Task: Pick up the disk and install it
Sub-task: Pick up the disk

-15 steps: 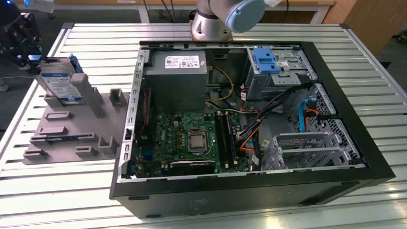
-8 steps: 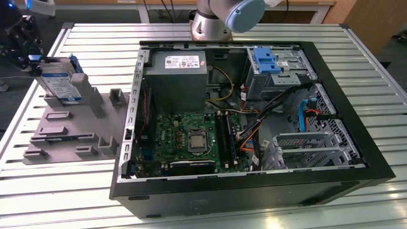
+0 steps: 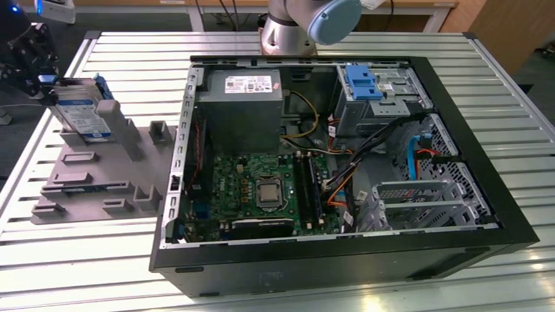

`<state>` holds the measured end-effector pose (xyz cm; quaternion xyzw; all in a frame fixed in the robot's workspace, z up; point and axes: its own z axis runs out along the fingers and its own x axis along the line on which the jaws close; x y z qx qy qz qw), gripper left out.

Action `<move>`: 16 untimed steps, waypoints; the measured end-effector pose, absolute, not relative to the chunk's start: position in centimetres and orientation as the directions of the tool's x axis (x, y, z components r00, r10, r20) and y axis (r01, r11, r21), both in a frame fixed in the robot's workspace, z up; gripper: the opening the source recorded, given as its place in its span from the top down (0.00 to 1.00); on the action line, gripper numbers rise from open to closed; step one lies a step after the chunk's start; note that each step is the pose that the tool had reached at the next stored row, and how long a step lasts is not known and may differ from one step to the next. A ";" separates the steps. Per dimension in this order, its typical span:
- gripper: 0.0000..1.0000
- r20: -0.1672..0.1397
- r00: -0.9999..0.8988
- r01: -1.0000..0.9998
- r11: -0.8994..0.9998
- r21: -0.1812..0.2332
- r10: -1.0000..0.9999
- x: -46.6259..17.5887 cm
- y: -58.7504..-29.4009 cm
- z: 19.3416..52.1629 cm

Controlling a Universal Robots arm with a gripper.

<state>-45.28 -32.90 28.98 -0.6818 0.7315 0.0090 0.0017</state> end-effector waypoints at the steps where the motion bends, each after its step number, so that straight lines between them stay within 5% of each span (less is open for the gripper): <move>1: 0.53 -0.015 -0.070 -0.997 0.070 0.011 -0.997 -45.3 -32.9 29.0; 9: 0.53 -0.015 -0.070 -0.997 0.070 0.011 -0.997 -45.3 -32.9 28.9; 16: 0.62 -0.013 -0.070 -0.997 0.070 0.011 -0.997 -45.3 -32.9 28.8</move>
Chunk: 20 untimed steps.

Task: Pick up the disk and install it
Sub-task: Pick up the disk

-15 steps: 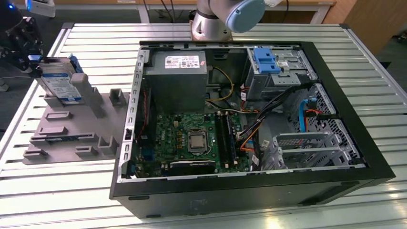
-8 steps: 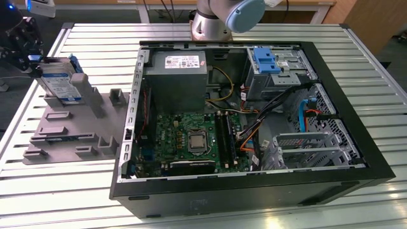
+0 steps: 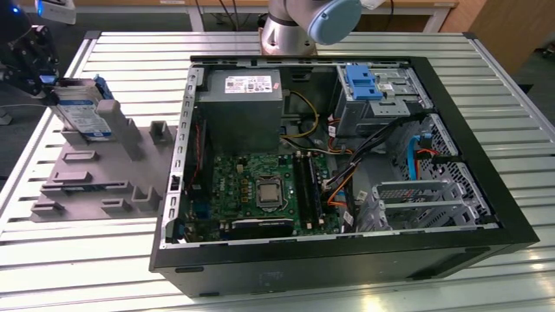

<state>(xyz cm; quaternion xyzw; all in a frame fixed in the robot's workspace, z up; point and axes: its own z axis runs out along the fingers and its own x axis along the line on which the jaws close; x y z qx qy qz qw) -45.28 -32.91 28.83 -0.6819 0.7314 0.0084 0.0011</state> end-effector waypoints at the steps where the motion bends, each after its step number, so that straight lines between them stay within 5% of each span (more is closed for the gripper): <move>1: 0.62 -0.012 -0.070 -0.997 0.070 0.011 -0.997 -45.3 -32.9 28.8; 20: 0.63 0.003 0.000 -1.000 0.000 0.009 -1.000 -45.3 -33.0 28.9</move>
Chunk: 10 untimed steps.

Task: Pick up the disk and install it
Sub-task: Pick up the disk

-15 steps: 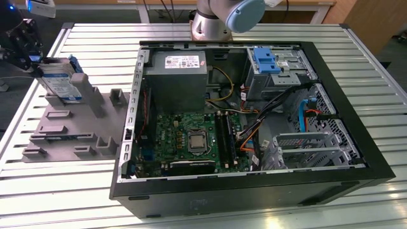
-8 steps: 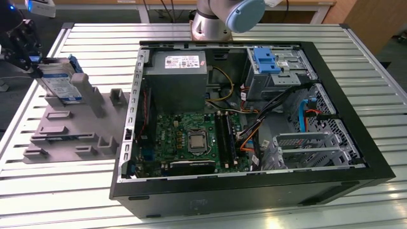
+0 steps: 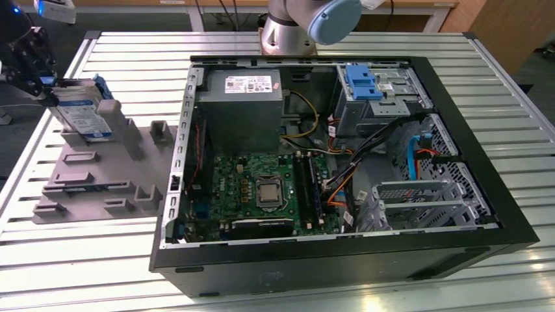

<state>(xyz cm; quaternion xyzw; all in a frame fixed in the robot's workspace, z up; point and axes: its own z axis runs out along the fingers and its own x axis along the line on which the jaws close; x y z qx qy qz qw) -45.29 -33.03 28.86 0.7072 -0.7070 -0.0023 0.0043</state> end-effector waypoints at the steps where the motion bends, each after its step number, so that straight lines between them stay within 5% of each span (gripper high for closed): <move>1: 0.63 0.003 0.000 -1.000 0.000 0.010 -1.000 -45.3 -33.0 28.9; 10: 0.62 0.003 0.000 -1.000 0.000 0.011 -1.000 -45.3 -33.0 29.0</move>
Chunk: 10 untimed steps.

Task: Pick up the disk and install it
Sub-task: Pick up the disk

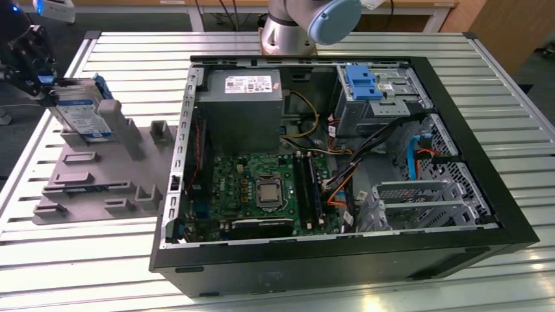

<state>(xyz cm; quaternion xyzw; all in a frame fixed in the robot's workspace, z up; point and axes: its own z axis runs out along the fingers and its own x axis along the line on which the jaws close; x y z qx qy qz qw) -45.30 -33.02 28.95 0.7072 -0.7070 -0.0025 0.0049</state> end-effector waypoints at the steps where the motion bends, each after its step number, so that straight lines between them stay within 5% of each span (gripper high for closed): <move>1: 0.55 0.003 0.000 -1.000 0.000 0.010 -1.000 -45.3 -33.0 28.9; 10: 0.55 0.003 0.000 -1.000 0.000 0.010 -1.000 -45.2 -33.0 28.7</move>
